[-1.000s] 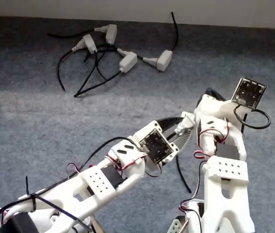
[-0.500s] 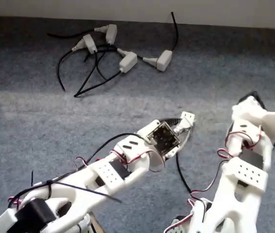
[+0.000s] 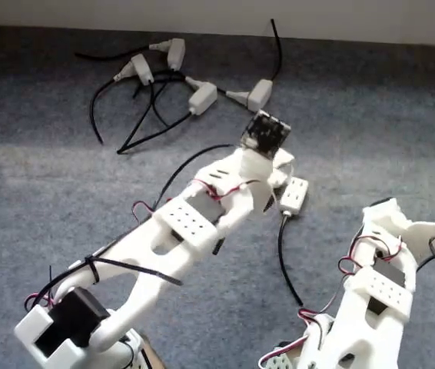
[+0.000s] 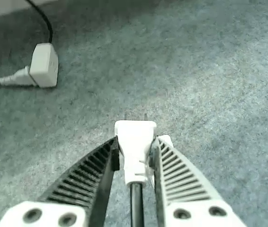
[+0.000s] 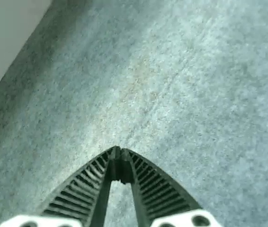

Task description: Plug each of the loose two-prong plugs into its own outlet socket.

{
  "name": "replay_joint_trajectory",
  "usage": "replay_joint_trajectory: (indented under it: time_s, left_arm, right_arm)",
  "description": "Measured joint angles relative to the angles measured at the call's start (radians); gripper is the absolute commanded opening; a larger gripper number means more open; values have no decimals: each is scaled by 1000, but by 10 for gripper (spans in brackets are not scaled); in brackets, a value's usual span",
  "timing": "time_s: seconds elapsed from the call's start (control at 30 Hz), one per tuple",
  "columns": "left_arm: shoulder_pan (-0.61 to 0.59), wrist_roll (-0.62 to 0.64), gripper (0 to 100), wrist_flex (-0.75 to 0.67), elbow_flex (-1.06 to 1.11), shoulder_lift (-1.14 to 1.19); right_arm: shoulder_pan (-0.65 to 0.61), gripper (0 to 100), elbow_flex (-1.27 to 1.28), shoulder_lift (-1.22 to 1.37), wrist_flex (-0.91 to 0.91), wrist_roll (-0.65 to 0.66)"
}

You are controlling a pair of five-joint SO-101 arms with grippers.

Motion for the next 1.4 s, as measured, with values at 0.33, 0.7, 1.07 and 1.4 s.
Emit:
replay_joint_trajectory:
  time_s: [0.33, 0.7, 1.07, 1.4]
  left_arm:
    - [-17, 215, 6, 358, -310, 103]
    - [6, 226, 6, 956, -1186, 766]
    - [69, 163, 6, 1293, -1955, 1203]
    - [69, 189, 6, 1438, -2120, 1249]
  right_arm:
    - [-60, 13, 0, 0, 0, 46]
    - [-63, 13, 0, 0, 0, 52]
    - [-63, 13, 0, 0, 0, 52]
    - [-63, 13, 0, 0, 0, 52]
